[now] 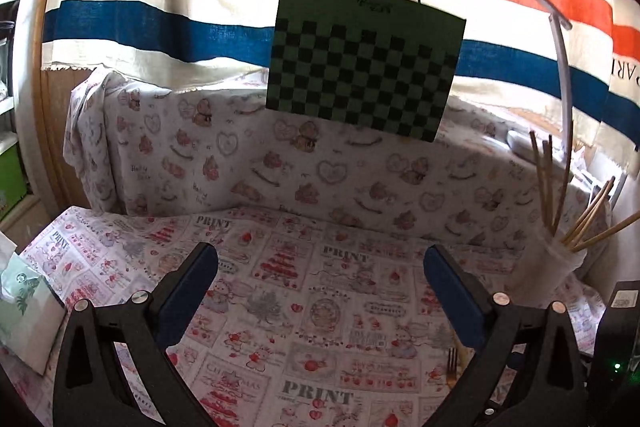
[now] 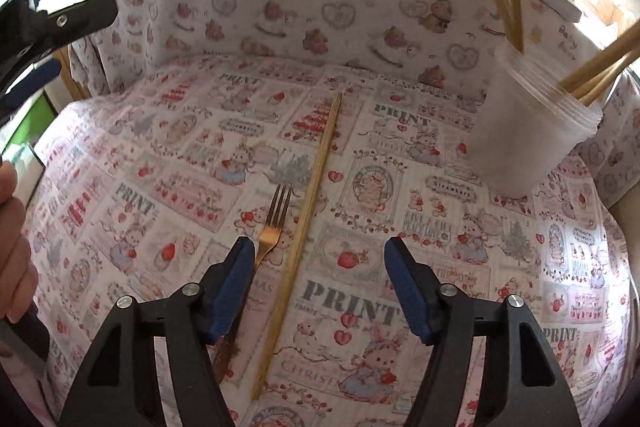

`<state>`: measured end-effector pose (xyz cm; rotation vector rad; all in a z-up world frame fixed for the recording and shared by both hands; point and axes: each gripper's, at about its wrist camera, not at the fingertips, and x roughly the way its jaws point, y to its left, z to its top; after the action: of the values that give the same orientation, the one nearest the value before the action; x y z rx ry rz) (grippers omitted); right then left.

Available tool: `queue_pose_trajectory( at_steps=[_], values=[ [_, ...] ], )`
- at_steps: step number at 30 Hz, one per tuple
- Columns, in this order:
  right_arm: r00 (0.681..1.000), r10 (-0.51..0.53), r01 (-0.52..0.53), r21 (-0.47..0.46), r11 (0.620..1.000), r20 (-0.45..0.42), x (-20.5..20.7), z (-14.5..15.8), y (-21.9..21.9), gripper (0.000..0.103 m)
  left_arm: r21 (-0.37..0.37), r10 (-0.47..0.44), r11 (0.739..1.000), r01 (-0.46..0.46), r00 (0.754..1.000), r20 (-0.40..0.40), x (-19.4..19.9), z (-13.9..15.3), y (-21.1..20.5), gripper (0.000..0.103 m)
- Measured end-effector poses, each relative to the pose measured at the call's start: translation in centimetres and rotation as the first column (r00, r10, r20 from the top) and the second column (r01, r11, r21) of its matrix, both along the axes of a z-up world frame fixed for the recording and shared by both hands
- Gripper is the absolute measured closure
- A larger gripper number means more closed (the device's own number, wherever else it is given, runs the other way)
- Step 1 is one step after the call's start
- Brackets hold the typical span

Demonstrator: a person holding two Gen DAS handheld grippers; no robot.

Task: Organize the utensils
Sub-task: 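Close the right tool on the last bamboo stick and lift it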

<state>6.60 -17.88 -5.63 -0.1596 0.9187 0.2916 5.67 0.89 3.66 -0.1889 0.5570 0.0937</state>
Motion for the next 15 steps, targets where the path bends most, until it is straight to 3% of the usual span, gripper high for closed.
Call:
queue_pose_trajectory(
  at_steps=[5,7,9,13,15],
  values=[
    [1.0,-0.017,0.017,0.006,1.0,-0.003,0.3,-0.2,-0.3,0.033,0.015,-0.044,0.999,0.044,0.997,-0.059,0.8,-0.8,-0.7,0.001],
    [1.0,-0.027,0.027,0.012,1.0,-0.008,0.5,-0.3,-0.4,0.035,-0.02,-0.092,0.996,0.09,0.991,-0.102,1.3,-1.4,-0.9,0.001],
    [0.999,-0.043,0.043,0.005,0.999,-0.025,0.9,-0.5,-0.7,0.046,-0.054,-0.114,0.993,0.107,0.982,-0.148,1.8,-2.1,-0.8,0.001],
    [0.997,-0.063,0.064,0.014,0.998,-0.036,1.5,-0.6,-1.3,0.052,-0.091,-0.14,0.988,0.123,0.966,-0.219,2.6,-3.2,-0.9,0.001],
    [0.996,-0.081,0.081,0.017,0.997,-0.041,1.7,-0.5,-1.6,0.066,-0.086,-0.145,0.988,0.128,0.961,-0.235,2.7,-3.6,-1.1,0.001]
  ],
)
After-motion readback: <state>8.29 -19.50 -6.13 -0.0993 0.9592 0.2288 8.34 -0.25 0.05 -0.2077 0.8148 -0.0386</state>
